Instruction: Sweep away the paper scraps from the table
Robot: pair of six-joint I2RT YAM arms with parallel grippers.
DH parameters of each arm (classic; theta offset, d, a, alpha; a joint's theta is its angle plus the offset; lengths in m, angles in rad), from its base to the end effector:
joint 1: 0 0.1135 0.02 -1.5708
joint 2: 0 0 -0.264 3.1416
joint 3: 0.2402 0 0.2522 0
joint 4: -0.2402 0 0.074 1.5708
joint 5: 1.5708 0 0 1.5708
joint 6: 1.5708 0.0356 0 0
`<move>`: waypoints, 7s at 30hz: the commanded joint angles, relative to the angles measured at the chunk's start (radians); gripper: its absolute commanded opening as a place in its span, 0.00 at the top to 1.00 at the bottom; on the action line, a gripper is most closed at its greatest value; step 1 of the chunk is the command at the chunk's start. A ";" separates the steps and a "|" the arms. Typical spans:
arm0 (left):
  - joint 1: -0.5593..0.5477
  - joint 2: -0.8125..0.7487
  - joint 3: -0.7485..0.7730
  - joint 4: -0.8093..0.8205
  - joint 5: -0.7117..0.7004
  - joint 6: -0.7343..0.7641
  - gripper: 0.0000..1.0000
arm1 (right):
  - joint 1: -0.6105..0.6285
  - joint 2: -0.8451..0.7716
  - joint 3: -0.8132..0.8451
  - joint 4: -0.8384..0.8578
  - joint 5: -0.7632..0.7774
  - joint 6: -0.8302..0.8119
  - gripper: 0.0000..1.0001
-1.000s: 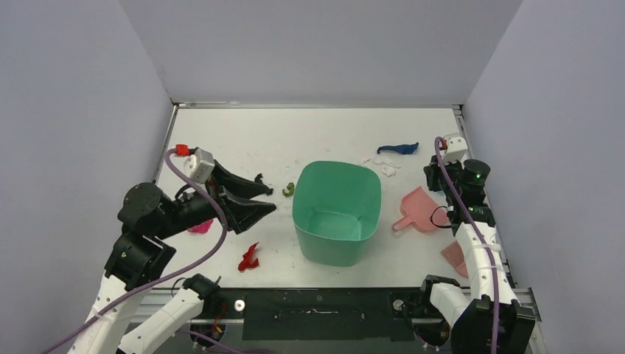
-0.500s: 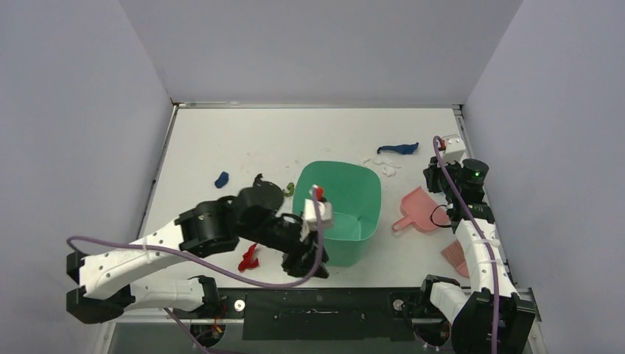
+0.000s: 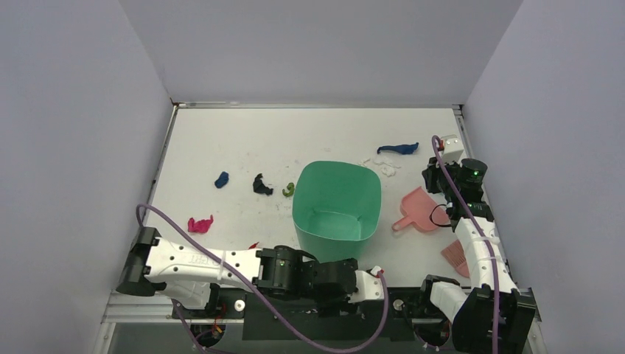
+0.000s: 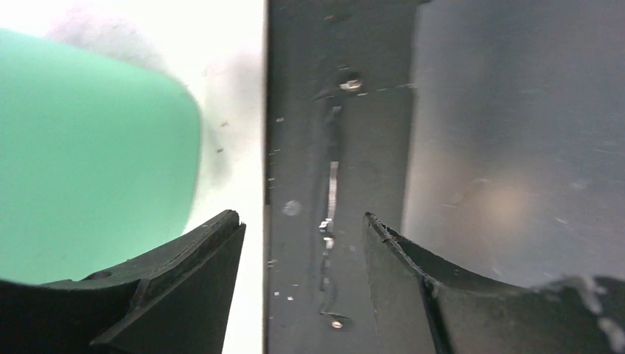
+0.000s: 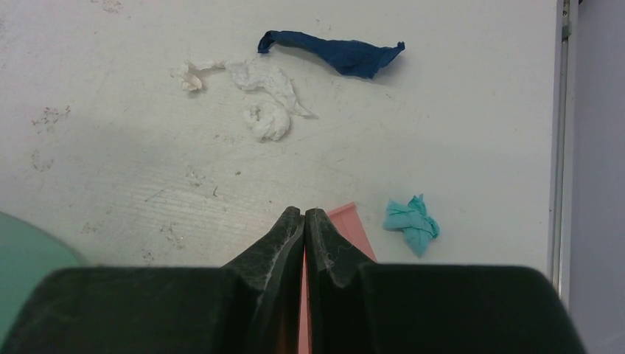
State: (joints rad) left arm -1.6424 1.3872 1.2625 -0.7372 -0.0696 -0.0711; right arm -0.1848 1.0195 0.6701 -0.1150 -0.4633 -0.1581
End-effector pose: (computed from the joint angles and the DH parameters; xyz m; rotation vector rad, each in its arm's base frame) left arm -0.0185 -0.2930 0.3190 1.7800 1.8255 -0.6549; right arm 0.2261 -0.0261 0.2635 -0.2607 1.9745 0.2504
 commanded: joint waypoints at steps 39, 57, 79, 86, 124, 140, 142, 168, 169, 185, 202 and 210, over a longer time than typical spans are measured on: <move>0.315 0.275 0.172 0.331 -0.151 0.135 0.39 | -0.028 -0.043 0.038 0.015 -0.065 -0.012 0.95; 0.546 0.570 0.451 0.184 -0.167 0.123 0.39 | -0.041 -0.021 0.049 0.008 -0.056 -0.007 0.95; 0.734 0.565 0.637 0.147 -0.153 0.274 0.40 | -0.047 -0.005 0.046 0.011 -0.063 -0.003 0.95; 0.585 0.425 0.575 0.109 -0.199 0.244 0.36 | -0.047 0.016 0.043 0.008 -0.067 -0.007 0.94; 0.818 -0.219 -0.265 0.580 0.138 -0.281 0.18 | -0.680 0.104 0.140 -0.928 0.147 -1.128 0.37; 0.819 -0.204 -0.267 0.576 0.111 -0.257 0.18 | -1.263 0.606 0.334 -1.197 0.034 -1.834 0.42; 0.819 -0.199 -0.267 0.576 0.114 -0.257 0.18 | -1.264 0.566 0.272 -1.128 0.028 -1.842 0.42; 0.819 -0.182 -0.261 0.568 0.122 -0.257 0.18 | -1.134 0.413 0.017 -0.853 0.003 -1.740 0.59; 0.819 -0.183 -0.261 0.567 0.121 -0.256 0.18 | -1.131 0.412 0.009 -0.854 0.005 -1.738 0.64; 0.818 -0.187 -0.259 0.564 0.127 -0.259 0.19 | -1.108 0.175 0.284 -1.285 -0.198 -1.709 0.95; 0.818 -0.186 -0.279 0.614 0.185 -0.303 0.19 | -0.828 -0.138 0.369 -1.289 -0.616 -1.390 0.95; 0.817 -0.214 -0.322 0.710 0.249 -0.335 0.20 | -0.694 -0.089 0.407 -1.111 -0.718 -1.015 0.95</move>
State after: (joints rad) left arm -0.8253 1.2068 0.9455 -0.1238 0.1368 -0.3855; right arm -0.9421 0.9306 1.0508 -1.3766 -1.0523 -1.4593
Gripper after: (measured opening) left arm 0.804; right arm 0.269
